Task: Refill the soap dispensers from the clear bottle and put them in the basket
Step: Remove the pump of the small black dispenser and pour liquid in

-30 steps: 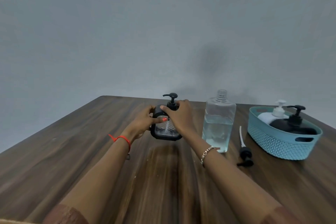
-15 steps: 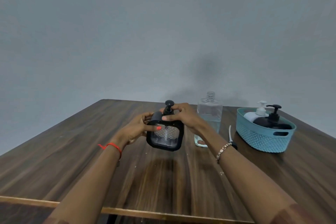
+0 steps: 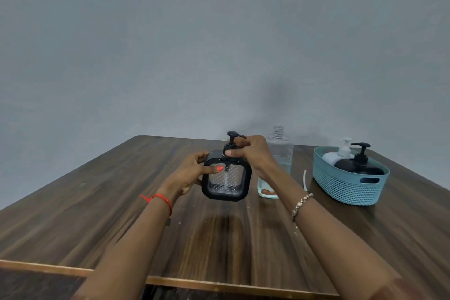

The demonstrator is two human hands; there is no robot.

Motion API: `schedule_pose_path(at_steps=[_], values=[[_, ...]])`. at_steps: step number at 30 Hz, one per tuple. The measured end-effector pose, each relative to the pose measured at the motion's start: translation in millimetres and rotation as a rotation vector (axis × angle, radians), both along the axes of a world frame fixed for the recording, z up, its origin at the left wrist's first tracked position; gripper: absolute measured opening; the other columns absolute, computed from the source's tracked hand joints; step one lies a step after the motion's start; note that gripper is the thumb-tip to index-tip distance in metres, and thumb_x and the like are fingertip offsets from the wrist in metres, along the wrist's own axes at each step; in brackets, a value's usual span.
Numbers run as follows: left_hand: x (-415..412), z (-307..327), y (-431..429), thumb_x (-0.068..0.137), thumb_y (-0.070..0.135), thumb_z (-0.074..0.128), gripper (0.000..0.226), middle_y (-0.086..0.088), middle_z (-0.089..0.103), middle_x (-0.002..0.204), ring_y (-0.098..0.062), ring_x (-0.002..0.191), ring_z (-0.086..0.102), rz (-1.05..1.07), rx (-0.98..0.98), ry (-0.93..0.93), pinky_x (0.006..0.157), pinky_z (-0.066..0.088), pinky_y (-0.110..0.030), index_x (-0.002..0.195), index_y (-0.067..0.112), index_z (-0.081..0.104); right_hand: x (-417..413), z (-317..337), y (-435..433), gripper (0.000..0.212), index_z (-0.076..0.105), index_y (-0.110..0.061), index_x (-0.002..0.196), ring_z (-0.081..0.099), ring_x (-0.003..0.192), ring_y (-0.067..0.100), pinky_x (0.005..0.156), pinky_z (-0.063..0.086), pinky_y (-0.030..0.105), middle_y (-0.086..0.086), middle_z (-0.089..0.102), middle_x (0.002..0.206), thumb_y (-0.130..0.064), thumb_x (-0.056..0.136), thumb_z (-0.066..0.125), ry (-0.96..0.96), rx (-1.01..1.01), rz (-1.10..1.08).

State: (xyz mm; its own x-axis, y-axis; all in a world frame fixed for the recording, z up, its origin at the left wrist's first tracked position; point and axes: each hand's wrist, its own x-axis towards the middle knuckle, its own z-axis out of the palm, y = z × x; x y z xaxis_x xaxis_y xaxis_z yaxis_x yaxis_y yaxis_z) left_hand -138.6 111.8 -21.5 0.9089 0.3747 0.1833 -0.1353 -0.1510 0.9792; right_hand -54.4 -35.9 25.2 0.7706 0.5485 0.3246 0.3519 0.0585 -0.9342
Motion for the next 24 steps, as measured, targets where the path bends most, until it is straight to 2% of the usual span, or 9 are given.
schedule_pose_path(at_steps=[2, 3, 6, 9, 14, 17, 20, 22, 24], values=[[0, 0, 0, 0.074, 0.0, 0.072, 0.043, -0.004, 0.065, 0.105, -0.023, 0.092, 0.063, -0.003, -0.01, 0.001, 0.081, 0.052, -0.051, 0.114, 0.009, 0.057, 4, 4, -6, 0.041, 0.062, 0.008, 0.105, 0.065, 0.1, 0.03, 0.09, 0.052, 0.034, 0.022, 0.066, 0.107, 0.017, 0.065, 0.068, 0.072, 0.001, 0.103], [0, 0, -1, 0.074, 0.0, 0.072, 0.042, -0.004, 0.064, 0.105, -0.022, 0.091, 0.063, -0.001, -0.01, 0.0, 0.077, 0.053, -0.049, 0.112, 0.011, 0.057, 6, 5, -9, 0.043, 0.06, 0.007, 0.109, 0.063, 0.102, 0.029, 0.091, 0.052, 0.032, 0.023, 0.064, 0.112, 0.018, 0.068, 0.065, 0.095, 0.01, 0.153], [1, 1, -5, 0.075, 0.0, 0.071, 0.041, -0.004, 0.064, 0.105, -0.022, 0.09, 0.063, 0.001, -0.014, -0.009, 0.069, 0.054, -0.039, 0.111, 0.011, 0.057, 2, 3, -11, 0.038, 0.063, -0.011, 0.101, 0.066, 0.079, 0.009, 0.069, 0.054, 0.015, 0.011, 0.066, 0.098, 0.0, 0.067, 0.077, 0.05, 0.008, 0.159], [3, 1, -8, 0.074, 0.0, 0.072, 0.042, -0.005, 0.065, 0.105, -0.024, 0.092, 0.064, 0.006, -0.023, -0.018, 0.071, 0.053, -0.042, 0.113, 0.009, 0.057, 0, -2, -8, 0.061, 0.056, -0.01, 0.11, 0.064, 0.076, 0.007, 0.068, 0.054, 0.021, 0.0, 0.064, 0.091, -0.022, 0.058, 0.086, -0.088, -0.11, -0.076], [2, 0, -10, 0.073, 0.001, 0.073, 0.032, -0.001, 0.065, 0.102, -0.02, 0.088, 0.064, 0.025, -0.077, -0.042, 0.064, 0.054, -0.038, 0.099, 0.016, 0.061, 0, 6, -16, 0.064, 0.04, -0.003, 0.129, 0.066, 0.074, 0.014, 0.059, 0.051, 0.019, 0.008, 0.067, 0.091, 0.01, 0.072, 0.067, 0.258, 0.092, 0.088], [1, 2, -12, 0.074, 0.001, 0.073, 0.034, -0.002, 0.065, 0.103, -0.019, 0.086, 0.063, 0.041, -0.057, -0.034, 0.058, 0.051, -0.033, 0.102, 0.015, 0.06, -3, 5, -16, 0.057, 0.049, -0.004, 0.122, 0.064, 0.075, 0.008, 0.057, 0.049, 0.014, 0.005, 0.067, 0.095, -0.011, 0.072, 0.076, 0.091, -0.009, 0.023], [3, 4, -17, 0.074, 0.002, 0.073, 0.041, -0.005, 0.063, 0.107, -0.022, 0.089, 0.063, 0.048, -0.042, -0.03, 0.058, 0.051, -0.033, 0.111, 0.01, 0.057, -9, 1, -10, 0.051, 0.064, -0.008, 0.097, 0.06, 0.082, 0.015, 0.075, 0.046, 0.029, 0.004, 0.066, 0.092, -0.04, 0.061, 0.082, -0.267, -0.239, -0.221], [3, 4, -20, 0.073, 0.002, 0.074, 0.042, -0.005, 0.063, 0.109, -0.025, 0.093, 0.062, 0.057, -0.05, -0.031, 0.061, 0.052, -0.036, 0.111, 0.009, 0.057, -9, 4, -10, 0.034, 0.069, -0.011, 0.082, 0.061, 0.077, 0.017, 0.075, 0.044, 0.032, 0.001, 0.066, 0.08, -0.036, 0.063, 0.081, -0.327, -0.236, -0.242], [2, 5, -20, 0.073, 0.003, 0.074, 0.042, -0.005, 0.063, 0.108, -0.026, 0.096, 0.061, 0.06, -0.062, -0.037, 0.063, 0.052, -0.038, 0.11, 0.009, 0.058, -7, 10, -13, 0.014, 0.069, -0.015, 0.079, 0.064, 0.072, 0.015, 0.067, 0.049, 0.023, 0.006, 0.07, 0.083, -0.019, 0.068, 0.078, -0.225, -0.191, -0.116]])
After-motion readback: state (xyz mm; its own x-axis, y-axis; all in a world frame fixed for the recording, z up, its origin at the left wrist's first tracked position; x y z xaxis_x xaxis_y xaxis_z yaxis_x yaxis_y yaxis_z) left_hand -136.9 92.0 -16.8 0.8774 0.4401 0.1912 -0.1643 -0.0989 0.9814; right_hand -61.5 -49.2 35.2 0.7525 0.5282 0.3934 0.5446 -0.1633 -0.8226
